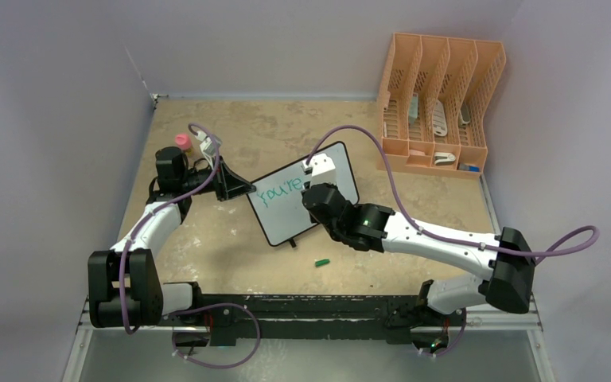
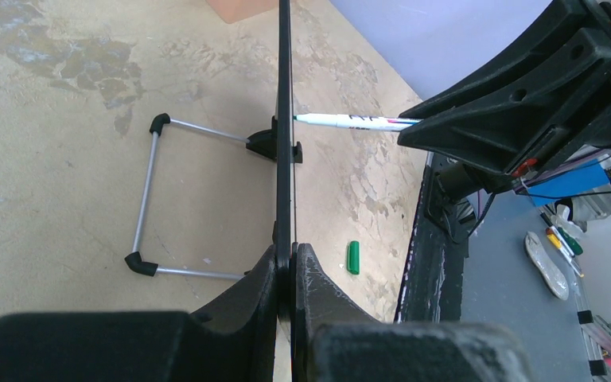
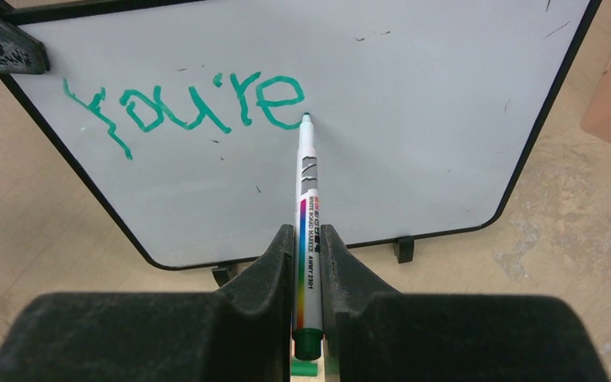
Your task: Write a sentence on the whiteboard
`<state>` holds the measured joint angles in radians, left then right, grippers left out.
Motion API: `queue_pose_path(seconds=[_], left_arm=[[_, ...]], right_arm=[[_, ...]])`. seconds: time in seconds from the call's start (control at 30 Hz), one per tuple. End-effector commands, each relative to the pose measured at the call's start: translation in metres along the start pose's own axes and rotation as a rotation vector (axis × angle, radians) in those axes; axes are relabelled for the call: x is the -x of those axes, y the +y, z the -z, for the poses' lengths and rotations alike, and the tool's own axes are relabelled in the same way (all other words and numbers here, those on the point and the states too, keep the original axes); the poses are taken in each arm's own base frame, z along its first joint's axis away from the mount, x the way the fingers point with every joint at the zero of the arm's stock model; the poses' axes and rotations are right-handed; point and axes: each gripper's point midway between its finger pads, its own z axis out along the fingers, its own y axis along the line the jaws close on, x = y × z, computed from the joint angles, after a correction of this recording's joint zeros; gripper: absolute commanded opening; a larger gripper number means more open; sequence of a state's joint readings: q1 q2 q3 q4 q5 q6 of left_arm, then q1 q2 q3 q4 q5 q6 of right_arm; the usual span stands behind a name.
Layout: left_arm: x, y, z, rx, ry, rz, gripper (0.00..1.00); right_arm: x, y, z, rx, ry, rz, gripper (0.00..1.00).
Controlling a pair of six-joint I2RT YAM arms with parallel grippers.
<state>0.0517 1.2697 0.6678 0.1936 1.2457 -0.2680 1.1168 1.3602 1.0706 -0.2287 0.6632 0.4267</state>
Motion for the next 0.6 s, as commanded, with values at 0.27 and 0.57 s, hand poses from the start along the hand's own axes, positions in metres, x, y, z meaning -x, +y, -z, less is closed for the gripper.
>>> queue_pose_path(seconds=[0.27,0.57], left_arm=[[0.005,-0.003,-0.002,-0.023,0.006,-0.046,0.00],[0.006,-0.002,-0.002,-0.015,0.007,-0.044,0.00]], right_arm=[[0.030,-0.008,0.023,0.047,-0.114,-0.076,0.00],[0.026,-0.031,0.022,-0.004,-0.108,-0.065,0.00]])
